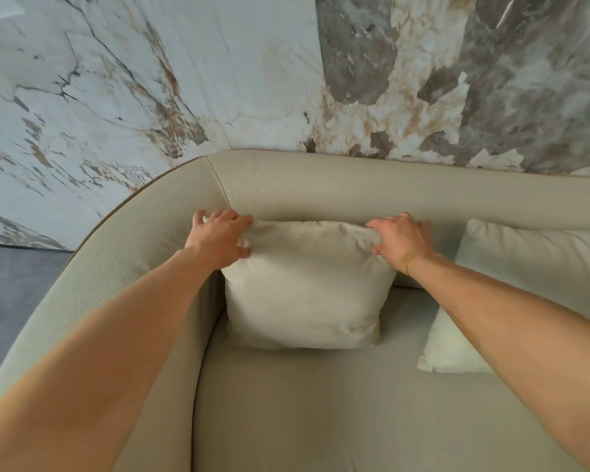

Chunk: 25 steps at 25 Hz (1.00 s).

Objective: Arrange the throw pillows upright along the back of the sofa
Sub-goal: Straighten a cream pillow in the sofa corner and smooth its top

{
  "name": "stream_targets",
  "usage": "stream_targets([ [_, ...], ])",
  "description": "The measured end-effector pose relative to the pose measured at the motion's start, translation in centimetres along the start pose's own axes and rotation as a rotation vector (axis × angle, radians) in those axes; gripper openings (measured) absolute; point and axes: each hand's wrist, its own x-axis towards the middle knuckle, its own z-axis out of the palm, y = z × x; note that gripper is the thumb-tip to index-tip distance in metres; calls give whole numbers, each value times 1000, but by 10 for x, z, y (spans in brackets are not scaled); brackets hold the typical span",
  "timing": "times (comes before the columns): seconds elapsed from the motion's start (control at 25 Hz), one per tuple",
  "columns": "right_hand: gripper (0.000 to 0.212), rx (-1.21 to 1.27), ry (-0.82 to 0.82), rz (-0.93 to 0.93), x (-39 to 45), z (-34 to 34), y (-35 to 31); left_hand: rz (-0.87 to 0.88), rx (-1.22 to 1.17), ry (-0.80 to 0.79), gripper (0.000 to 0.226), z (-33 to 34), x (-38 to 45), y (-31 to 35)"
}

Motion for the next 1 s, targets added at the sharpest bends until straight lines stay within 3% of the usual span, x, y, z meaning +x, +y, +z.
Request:
stream_targets([
  [0.16, 56, 195, -35, 89, -10, 15, 14, -51, -51, -103, 78, 8, -2, -16],
  [0.24, 68, 493, 3, 208, -13, 23, 21, -89, -134, -146, 92, 15, -5, -25],
  [0.32, 78, 867, 23, 251, -17, 36, 21, -123, -156, -79, 96, 22, -6, -24],
  [0.4, 83, 1046, 34, 265, -20, 49, 16, -145, -173, 17, 88, 25, -7, -18],
  [0.52, 80, 1005, 110, 254, -20, 50, 11, -193, -299, 97, 75, 28, -11, -8],
  [0.72, 74, 973, 200, 227, -12, 39, 12, -216, -268, 243, 66, 16, -8, -4],
  [1.0, 66, 934, 196, 212, 5, 49, 13, -210, -177, 163, 68, 15, -4, -8],
])
